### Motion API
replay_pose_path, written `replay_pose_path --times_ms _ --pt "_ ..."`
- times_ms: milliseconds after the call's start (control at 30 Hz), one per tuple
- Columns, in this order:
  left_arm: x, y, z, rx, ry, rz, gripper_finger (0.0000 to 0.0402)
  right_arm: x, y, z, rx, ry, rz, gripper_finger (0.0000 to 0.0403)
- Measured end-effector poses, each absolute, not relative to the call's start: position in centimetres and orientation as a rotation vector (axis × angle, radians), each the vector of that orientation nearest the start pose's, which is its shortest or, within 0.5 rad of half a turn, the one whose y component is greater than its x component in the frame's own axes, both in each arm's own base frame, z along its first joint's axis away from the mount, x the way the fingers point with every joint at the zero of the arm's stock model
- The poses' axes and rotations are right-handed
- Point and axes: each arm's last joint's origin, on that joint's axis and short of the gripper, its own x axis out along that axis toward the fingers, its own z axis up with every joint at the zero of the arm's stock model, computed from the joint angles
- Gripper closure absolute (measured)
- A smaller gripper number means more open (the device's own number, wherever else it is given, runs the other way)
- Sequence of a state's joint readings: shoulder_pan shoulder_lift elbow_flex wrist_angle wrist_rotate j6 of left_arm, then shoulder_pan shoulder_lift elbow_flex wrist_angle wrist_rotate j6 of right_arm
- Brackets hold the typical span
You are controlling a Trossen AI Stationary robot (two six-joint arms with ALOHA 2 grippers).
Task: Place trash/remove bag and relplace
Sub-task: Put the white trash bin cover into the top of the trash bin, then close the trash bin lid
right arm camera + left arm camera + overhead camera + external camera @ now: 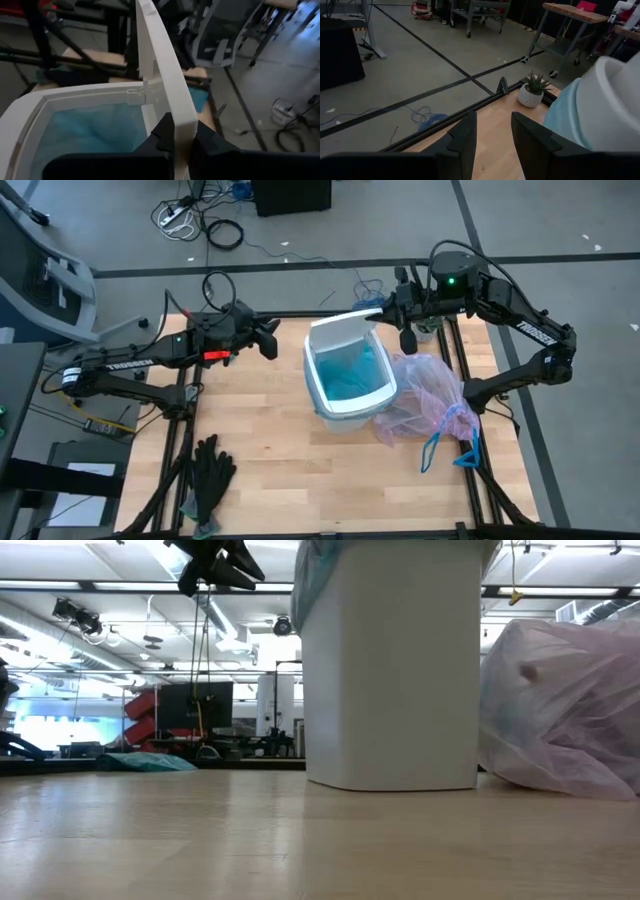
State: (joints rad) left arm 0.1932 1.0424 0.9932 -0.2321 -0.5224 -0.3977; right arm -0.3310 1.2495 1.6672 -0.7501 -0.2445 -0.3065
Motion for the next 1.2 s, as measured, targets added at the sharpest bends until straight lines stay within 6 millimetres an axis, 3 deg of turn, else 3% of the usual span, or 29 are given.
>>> replay_pose_path --times_ms 567,800,1200 --pt "21.8 5.4 35.4 -0.361 0.127 0.745 0.027 22.7 -7.1 46.8 -0.225 0.373 -0.093 0.0386" --pt "21.9 4.9 35.4 -0.36 0.131 0.721 0.027 23.3 -7.5 45.8 -0.192 0.444 -0.133 0.036" --pt "22.0 4.3 35.4 -0.36 0.135 0.696 0.027 22.4 -7.4 46.6 -0.197 0.399 -0.153 0.03"
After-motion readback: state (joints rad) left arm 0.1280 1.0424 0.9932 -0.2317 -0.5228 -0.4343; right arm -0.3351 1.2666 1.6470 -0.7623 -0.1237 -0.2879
